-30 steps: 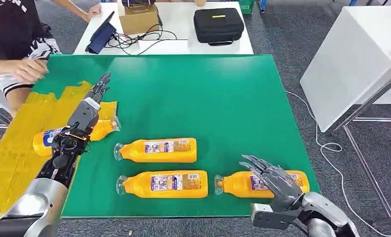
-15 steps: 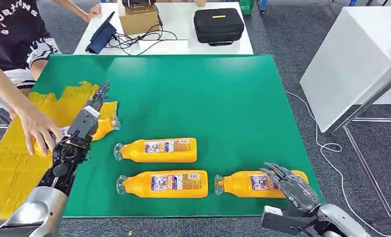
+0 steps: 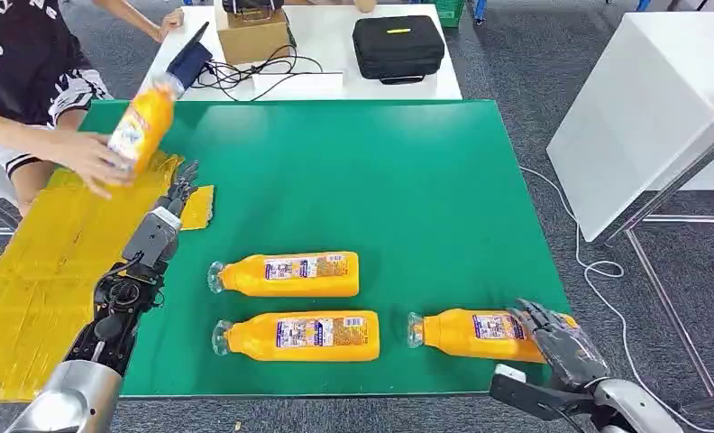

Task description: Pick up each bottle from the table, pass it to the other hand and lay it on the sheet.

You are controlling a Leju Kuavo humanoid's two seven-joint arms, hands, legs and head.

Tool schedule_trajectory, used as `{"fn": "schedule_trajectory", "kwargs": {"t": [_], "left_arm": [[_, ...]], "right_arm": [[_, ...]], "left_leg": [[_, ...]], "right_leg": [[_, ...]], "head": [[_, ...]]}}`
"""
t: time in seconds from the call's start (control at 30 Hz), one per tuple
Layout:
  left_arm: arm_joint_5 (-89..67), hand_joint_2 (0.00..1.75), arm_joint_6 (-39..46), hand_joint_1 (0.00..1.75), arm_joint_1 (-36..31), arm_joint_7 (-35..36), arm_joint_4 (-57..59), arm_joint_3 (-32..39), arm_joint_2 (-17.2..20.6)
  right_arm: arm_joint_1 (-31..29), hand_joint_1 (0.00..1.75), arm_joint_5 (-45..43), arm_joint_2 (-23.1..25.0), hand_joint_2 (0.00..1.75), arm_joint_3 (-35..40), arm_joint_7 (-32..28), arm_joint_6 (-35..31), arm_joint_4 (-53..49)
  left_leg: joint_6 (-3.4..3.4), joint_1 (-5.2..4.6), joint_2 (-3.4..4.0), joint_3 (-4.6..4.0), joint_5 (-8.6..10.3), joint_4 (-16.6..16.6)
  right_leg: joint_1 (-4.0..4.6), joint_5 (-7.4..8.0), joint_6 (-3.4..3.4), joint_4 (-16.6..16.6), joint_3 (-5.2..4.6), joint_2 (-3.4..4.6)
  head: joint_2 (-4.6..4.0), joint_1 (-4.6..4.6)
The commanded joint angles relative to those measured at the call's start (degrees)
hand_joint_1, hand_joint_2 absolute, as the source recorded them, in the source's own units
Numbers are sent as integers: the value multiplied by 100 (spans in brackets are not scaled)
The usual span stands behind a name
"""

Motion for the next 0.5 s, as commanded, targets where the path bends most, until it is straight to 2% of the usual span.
{"fn": "schedule_trajectory", "kwargs": {"t": [0.03,0.17,0.23,0.27,0.3,0.33,0.37,0.5], "left_arm": [[-6,0,-30,0,-145,44,151,153,-89],[-3,0,-14,0,-210,46,308,114,-172],[-9,0,-7,0,-231,48,347,91,-197],[-9,0,-5,0,-239,48,355,87,-205],[-9,0,-5,0,-239,48,355,87,-205],[-9,0,-5,0,-239,48,355,87,-205],[-9,0,-5,0,-239,48,355,87,-205],[-11,0,-8,0,-246,46,355,88,-192]], "right_arm": [[-475,0,65,202,175,51,34,-32,903],[-628,0,218,264,175,224,90,-104,1209],[-737,0,250,275,175,282,95,-124,1305],[-775,0,247,277,175,283,97,-121,1320],[-775,0,247,277,175,283,97,-121,1320],[-775,0,247,277,175,283,97,-121,1320],[-775,0,247,277,175,283,97,-121,1320],[-771,0,247,267,175,278,97,-121,1328]], "left_leg": [[-7,5,6,34,-11,-8],[-7,4,5,46,-15,-10],[-4,5,3,20,-5,-7],[-7,5,4,43,-12,-10],[-5,4,2,30,-8,-6],[-9,6,4,69,-22,-10],[-5,5,5,29,-7,-6],[-5,4,0,18,-4,-5]], "right_leg": [[6,-7,1,-13,37,-1],[5,-12,1,-15,48,-2],[5,-2,0,-12,23,-2],[6,-9,2,-16,46,-4],[5,-5,2,-11,32,-4],[7,-19,4,-17,74,-9],[6,-4,2,-11,31,-2],[5,-1,1,-9,19,-4]], "head": [[0,2],[0,0],[0,0],[0,0],[0,0],[0,0],[0,0],[0,2]]}}
